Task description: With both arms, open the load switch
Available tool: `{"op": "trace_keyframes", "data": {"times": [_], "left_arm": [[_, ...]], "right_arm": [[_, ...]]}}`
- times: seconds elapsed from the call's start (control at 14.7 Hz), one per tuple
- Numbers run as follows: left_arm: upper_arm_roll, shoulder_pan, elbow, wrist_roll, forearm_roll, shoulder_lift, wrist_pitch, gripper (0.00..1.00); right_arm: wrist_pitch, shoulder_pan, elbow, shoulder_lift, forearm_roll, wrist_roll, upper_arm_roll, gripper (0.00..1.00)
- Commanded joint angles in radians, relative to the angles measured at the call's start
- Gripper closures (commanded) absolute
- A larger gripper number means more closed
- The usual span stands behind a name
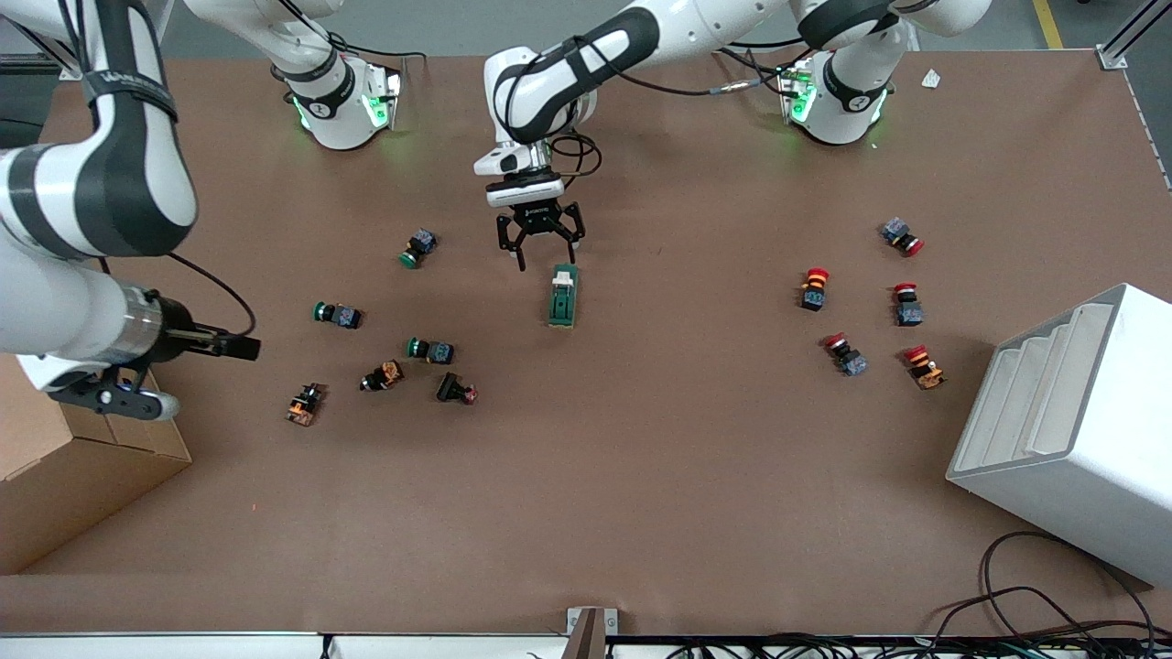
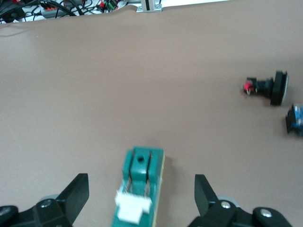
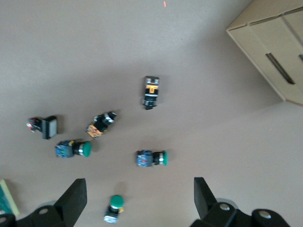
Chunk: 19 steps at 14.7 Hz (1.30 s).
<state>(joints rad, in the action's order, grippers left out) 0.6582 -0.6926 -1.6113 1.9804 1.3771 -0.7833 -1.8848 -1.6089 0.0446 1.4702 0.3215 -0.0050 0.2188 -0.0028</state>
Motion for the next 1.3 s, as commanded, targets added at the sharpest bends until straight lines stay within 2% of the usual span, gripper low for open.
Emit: {"op": "trace_keyframes", "data": {"times": [0.0, 0.2, 0.48, 0.68, 0.82, 0.95, 1.09, 1.16, 1.23], "left_arm": [[0.107, 0.157, -0.001, -0.171, -0.13, 0.088, -0.017, 0.02], [0.254, 0.354, 0.005, -0.326, -0.248, 0.145, -0.016, 0.01], [0.46, 0.654, 0.024, -0.59, -0.392, 0.187, -0.001, 0.0], [0.581, 0.835, 0.105, -0.829, -0.502, 0.19, 0.134, 0.0], [0.613, 0.919, 0.166, -0.944, -0.555, 0.19, 0.217, 0.0], [0.636, 1.004, 0.194, -1.037, -0.601, 0.19, 0.225, 0.0], [0.684, 1.102, 0.194, -1.09, -0.645, 0.191, 0.225, 0.0], [0.684, 1.126, 0.194, -1.132, -0.664, 0.2, 0.23, 0.0], [0.658, 1.125, 0.197, -1.185, -0.702, 0.252, 0.249, 0.0]], "right_arm": [[-0.034, -0.066, 0.114, -0.111, -0.021, -0.131, 0.02, 0.0], [-0.008, -0.114, 0.093, -0.127, -0.021, -0.226, 0.021, 0.0], [0.039, -0.112, -0.006, -0.111, -0.059, -0.214, 0.023, 0.0], [0.069, -0.111, -0.037, -0.107, -0.056, -0.216, 0.023, 0.0], [0.076, -0.109, -0.037, -0.107, -0.041, -0.204, 0.026, 0.0], [0.153, -0.104, -0.037, -0.107, -0.026, -0.188, 0.03, 0.0], [0.17, -0.098, -0.033, -0.11, -0.024, -0.19, 0.03, 0.0], [0.173, -0.098, -0.024, -0.119, -0.018, -0.19, 0.03, 0.0], [0.176, -0.1, -0.016, -0.13, -0.012, -0.188, 0.03, 0.0]]}}
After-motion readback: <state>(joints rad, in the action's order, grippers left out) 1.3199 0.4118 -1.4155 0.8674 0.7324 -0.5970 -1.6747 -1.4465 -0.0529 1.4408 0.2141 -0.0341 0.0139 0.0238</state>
